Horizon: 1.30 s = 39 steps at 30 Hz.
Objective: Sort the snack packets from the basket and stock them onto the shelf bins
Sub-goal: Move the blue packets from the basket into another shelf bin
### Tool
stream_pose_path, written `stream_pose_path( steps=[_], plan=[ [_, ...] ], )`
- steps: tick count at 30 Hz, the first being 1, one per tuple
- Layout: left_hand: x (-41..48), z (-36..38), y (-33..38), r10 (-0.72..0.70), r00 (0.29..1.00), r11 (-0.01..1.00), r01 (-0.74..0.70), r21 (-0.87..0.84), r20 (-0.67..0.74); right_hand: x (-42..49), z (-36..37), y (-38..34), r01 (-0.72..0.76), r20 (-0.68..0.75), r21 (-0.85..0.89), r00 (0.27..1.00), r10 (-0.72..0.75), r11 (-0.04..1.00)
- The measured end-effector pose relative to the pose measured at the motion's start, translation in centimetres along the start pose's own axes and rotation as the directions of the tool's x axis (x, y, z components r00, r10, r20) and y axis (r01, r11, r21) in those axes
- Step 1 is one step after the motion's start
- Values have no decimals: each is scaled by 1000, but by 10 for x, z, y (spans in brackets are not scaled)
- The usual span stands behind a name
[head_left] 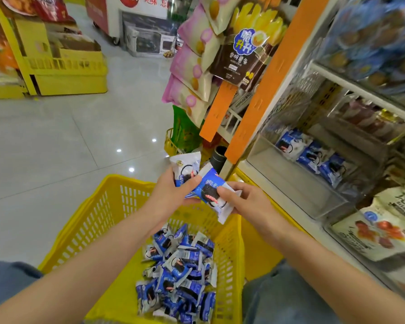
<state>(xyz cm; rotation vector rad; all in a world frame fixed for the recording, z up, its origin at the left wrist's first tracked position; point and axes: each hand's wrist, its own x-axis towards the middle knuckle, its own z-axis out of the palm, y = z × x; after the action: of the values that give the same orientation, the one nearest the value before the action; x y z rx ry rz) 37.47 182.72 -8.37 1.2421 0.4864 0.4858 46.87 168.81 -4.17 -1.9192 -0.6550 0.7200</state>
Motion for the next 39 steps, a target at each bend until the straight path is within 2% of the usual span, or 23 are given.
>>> stream_pose_path(
  steps=[3,6,9,11,13,15,17,22,29,36,39],
  plan=[
    [17,25,7,-14,996,1000,16,-12,93,7,-40,-7,31,-114,-44,993,-36,999],
    [35,47,12,-61,988,997,66,-29,143,25,-92,-10,55,-308,-50,949,-68,997],
    [51,64,12,-50,979,997,60,-41,198,54,-151,-7,-7,-562,-241,816,-133,971],
    [60,71,10,-50,974,996,65,-60,220,74,-187,-4,-137,-658,-334,742,-127,932],
    [70,78,6,-46,967,997,61,-54,250,95,-217,3,-313,-630,-474,774,-68,823],
    [79,84,2,-60,961,996,74,-41,271,115,-236,13,-458,-543,-625,837,70,633],
    [87,90,-4,-97,956,993,110,-31,276,130,-247,21,-498,-489,-711,857,160,497],
    [106,96,-15,-183,948,982,186,14,259,159,-249,39,-503,-464,-786,864,194,361],
    [126,102,-22,-249,933,966,260,-8,261,180,-258,57,-526,-530,-725,838,126,446],
    [122,106,-26,-263,916,962,272,15,304,180,-258,60,-550,-515,-722,833,205,420],
    [119,108,-21,-272,914,960,279,20,300,173,-248,57,-552,-546,-717,824,148,427]
  ],
)
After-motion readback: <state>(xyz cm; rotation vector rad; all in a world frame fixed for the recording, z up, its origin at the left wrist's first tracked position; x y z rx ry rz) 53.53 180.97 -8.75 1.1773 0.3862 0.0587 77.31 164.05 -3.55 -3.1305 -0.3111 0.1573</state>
